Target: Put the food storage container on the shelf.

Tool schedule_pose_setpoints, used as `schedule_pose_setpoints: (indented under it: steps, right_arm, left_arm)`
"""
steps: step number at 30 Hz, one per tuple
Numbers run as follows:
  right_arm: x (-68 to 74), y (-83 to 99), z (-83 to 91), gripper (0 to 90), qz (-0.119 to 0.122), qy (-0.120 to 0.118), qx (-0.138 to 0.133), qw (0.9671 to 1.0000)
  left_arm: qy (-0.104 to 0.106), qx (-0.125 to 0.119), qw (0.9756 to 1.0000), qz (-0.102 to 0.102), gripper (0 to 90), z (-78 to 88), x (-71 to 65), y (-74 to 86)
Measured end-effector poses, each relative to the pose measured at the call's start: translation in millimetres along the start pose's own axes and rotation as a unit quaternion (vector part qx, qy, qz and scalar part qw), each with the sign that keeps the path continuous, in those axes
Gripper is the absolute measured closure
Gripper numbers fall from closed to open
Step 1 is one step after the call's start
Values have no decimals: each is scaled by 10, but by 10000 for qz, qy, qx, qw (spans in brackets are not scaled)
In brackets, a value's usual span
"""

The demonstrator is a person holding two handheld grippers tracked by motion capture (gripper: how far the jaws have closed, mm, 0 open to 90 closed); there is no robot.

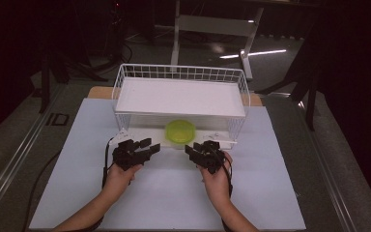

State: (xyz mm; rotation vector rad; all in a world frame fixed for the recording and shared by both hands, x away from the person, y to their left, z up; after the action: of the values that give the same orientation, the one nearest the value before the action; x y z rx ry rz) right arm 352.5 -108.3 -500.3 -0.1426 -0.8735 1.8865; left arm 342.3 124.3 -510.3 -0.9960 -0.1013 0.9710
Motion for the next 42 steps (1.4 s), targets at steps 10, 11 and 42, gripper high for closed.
schedule_pose_setpoints:
  steps: [10,11,42]
  right_arm:
    - [34,86,-178,899,153,129,416,9989]
    - [43,86,-198,900,167,146,429,9988]
    - [6,-239,-633,897,-91,251,558,9981]
  left_arm:
    - [152,97,9997,154,287,70,-18,174]
    - [113,97,9998,161,238,66,-18,188]
    - [95,102,9979,-637,8,4,-150,350]
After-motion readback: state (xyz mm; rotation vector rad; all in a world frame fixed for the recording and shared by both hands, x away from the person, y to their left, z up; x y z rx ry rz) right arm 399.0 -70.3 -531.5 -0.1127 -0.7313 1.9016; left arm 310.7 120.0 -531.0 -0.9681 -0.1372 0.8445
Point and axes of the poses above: each handheld gripper's, and its own axes: z roughly backward along the jaws, y roughly out of its underside, x roughly to its left, the point moved 4 cm from there along -z, roughly forward along the jaws, and after that the axes turned 15 degrees about x, right-handed, at the moved point
